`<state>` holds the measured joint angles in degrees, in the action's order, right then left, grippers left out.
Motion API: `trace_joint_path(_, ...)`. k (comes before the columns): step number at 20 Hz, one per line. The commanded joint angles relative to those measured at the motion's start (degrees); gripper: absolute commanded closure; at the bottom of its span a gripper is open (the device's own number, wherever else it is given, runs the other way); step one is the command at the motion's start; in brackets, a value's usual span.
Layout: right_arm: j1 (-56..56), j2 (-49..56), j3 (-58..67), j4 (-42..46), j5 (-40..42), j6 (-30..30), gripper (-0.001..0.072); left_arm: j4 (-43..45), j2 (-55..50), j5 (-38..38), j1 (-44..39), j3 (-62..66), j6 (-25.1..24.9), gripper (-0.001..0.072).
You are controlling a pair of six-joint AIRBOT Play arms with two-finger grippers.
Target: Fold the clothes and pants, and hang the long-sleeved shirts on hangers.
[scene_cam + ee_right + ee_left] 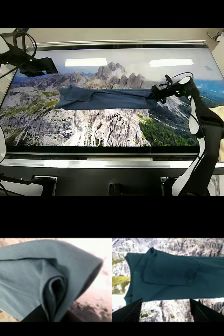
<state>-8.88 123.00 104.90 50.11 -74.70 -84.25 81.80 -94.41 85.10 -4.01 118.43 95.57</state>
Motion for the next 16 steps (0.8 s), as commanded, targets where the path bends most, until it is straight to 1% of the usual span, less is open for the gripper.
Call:
trace_joint_path(1,0.85,-1.42,0.04,6.40,-0.46,-1.81,0.0677,-0.17,-0.07,-0.04,-0.66,0.00,0.17,0.0215)
trace_joint_path(2,0.87,-2.69,0.07,7.06,-0.92,-1.79,0.0678,-0.31,-0.26,-0.15,-1.09,-0.15,1.22,0.0500)
trace_joint_path(3,0.85,-4.02,0.07,7.54,-1.33,-1.68,0.0678,-0.76,-0.50,-0.92,-1.84,-0.92,2.25,0.0687)
trace_joint_path(4,0.85,-5.57,0.09,8.74,-1.77,-1.64,0.0678,-0.87,-0.87,-2.49,-3.02,-1.97,3.56,0.0692)
trace_joint_path(6,0.85,-8.68,0.09,11.21,-2.67,-1.68,0.0678,-1.44,-2.84,-6.16,-6.91,-3.78,7.82,0.0693)
trace_joint_path(8,0.85,-11.65,0.09,12.83,-3.91,-1.68,0.0679,-1.84,-6.78,-10.32,-12.59,-4.07,12.59,0.0693)
trace_joint_path(10,0.85,-14.40,0.09,14.16,-4.39,-2.14,0.0679,-2.01,-11.67,-15.50,-18.64,-3.93,19.96,0.0694)
trace_joint_path(11,0.85,-15.61,0.09,14.51,-4.55,-2.34,0.0679,-3.43,-14.29,-18.25,-21.51,-3.91,24.02,0.0694)
trace_joint_path(14,0.85,-19.08,0.09,15.82,-5.18,-3.89,0.0679,-11.52,-21.05,-27.04,-28.09,-3.87,30.97,0.0695)
trace_joint_path(16,0.85,-21.38,0.09,18.32,-6.43,-4.07,0.0677,-14.43,-24.37,-31.34,-31.21,-3.87,34.95,0.0695)
